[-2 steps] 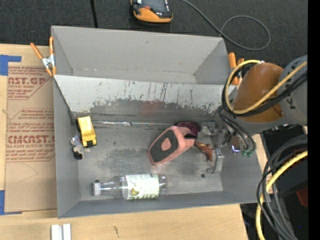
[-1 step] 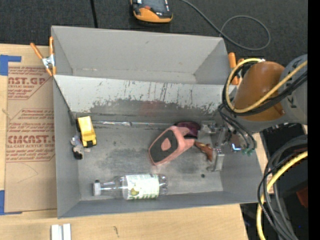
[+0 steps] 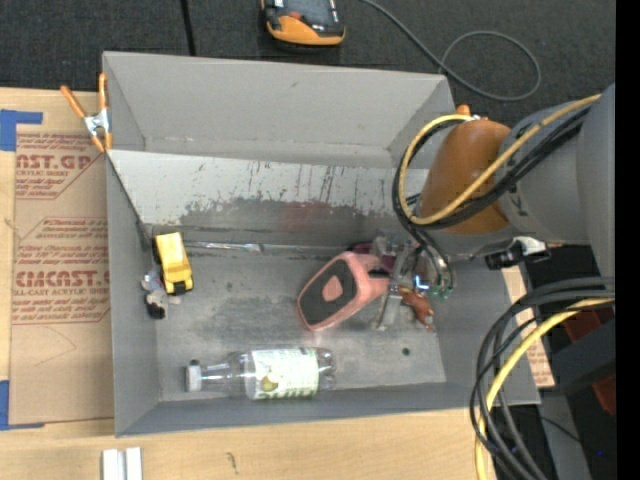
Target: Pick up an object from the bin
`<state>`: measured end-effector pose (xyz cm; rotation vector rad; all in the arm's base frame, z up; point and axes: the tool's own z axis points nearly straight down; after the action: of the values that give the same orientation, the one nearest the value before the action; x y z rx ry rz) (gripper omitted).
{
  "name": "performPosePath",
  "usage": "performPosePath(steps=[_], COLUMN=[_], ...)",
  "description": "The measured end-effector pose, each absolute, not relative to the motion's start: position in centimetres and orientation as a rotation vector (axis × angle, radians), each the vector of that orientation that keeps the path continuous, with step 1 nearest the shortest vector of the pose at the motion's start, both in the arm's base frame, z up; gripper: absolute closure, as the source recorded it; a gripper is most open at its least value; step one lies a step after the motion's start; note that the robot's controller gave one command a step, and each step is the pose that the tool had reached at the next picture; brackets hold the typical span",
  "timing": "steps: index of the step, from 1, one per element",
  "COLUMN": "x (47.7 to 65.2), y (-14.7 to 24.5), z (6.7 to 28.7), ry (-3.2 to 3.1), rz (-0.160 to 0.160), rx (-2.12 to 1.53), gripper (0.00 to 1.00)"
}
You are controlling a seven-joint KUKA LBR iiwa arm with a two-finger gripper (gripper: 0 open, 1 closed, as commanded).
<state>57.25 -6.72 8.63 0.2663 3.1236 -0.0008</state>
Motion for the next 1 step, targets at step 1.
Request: performPosePath(steps=[1], x=[58.50], y=[-5.37], z=[7.37], ry=[3.127], rz=[-0.004], rx=[-0.008], gripper=[0.00])
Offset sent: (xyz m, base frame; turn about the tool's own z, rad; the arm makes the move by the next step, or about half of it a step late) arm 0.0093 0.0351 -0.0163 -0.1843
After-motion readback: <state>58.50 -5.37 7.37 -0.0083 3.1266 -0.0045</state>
